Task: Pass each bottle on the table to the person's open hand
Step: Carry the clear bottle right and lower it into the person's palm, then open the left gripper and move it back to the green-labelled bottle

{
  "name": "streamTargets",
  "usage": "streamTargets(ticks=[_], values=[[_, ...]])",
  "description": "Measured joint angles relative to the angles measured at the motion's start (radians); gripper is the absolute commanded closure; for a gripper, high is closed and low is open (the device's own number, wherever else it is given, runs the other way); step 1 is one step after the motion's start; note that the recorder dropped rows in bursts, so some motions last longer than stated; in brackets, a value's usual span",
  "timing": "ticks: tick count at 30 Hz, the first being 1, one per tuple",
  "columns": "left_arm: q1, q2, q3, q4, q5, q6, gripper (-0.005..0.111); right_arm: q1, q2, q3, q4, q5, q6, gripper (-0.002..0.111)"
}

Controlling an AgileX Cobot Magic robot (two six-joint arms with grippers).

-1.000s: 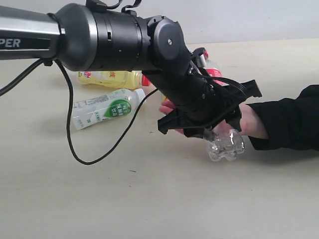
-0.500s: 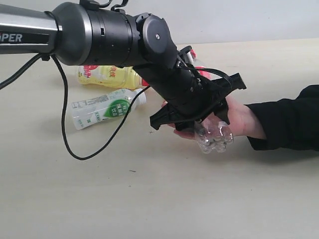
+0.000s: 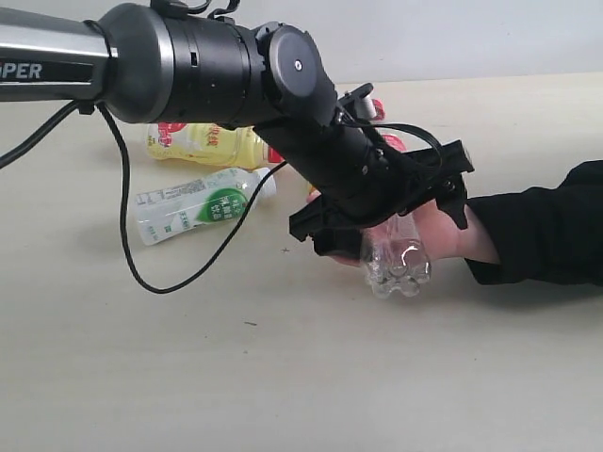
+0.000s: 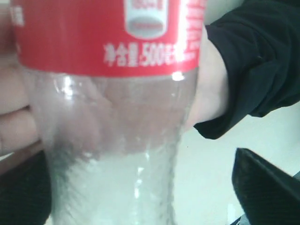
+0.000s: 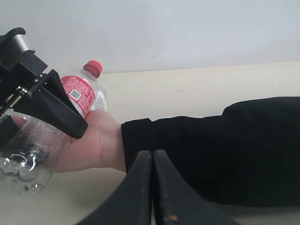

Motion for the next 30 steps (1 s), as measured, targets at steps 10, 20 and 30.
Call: streamTargets(ticks=[10,20,30], values=[[0.029,-0.041,0.000,0.006,0.156,0.142,0.014,0.000,0.000,0.000,0.000,0.000,0.000,0.108],[0.038,-0.207,0.000,0.227,0.378,0.219,0.014,0.000,0.000,0.000,0.000,0.000,0.000,0.108],[0.038,-0.368,0.015,0.641,0.552,0.292,0.014,0.000,0.000,0.000,0.000,0.000,0.000,0.108]])
